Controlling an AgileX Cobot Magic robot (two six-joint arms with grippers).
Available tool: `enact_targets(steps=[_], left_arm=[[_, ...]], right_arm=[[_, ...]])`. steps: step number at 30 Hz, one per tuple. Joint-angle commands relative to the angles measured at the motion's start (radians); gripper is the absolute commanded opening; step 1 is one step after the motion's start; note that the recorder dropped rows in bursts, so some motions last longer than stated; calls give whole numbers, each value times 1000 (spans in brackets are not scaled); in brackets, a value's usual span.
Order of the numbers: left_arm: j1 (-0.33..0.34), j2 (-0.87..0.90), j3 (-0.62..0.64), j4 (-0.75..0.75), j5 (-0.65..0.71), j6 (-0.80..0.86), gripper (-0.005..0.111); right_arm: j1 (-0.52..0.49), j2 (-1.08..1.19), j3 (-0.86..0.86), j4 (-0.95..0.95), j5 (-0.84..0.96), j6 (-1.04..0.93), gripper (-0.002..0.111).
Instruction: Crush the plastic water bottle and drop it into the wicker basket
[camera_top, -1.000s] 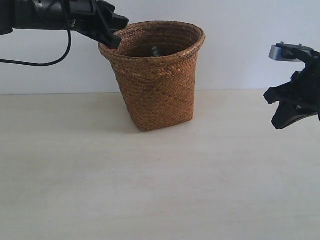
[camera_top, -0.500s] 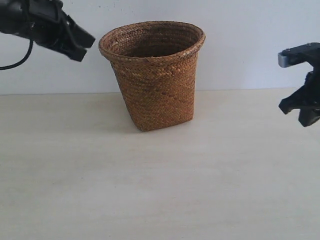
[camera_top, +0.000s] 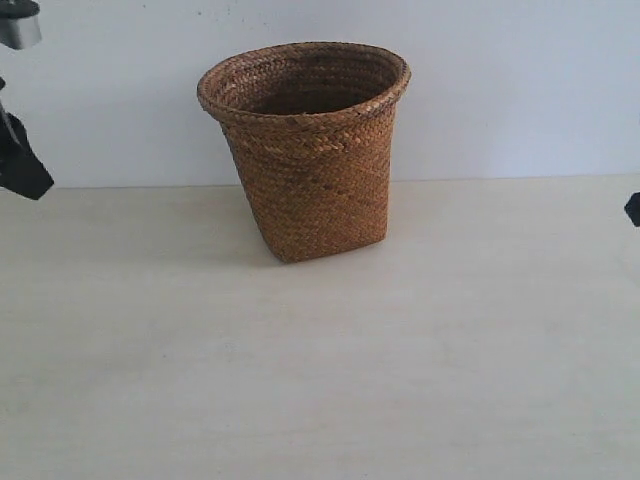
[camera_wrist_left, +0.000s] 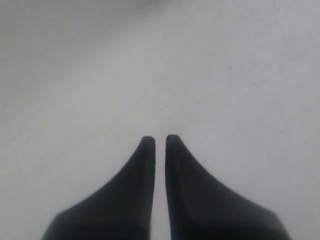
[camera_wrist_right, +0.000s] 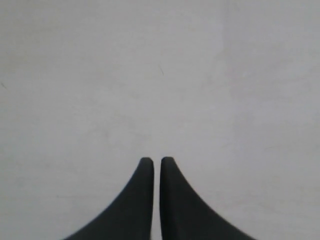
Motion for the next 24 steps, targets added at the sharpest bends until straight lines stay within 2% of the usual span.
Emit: enact_targets(steps=[1, 13, 24], left_arm=[[2, -121, 85, 4, -106, -67, 4], [2, -449, 410, 4, -476, -107, 4], [2, -798, 616, 0, -634, -162, 4]], right_arm=[[-6, -143, 71, 7, -119, -11, 0], [-5, -527, 318, 63, -432, -33, 0], [-5, -897, 630, 99, -756, -56, 0]])
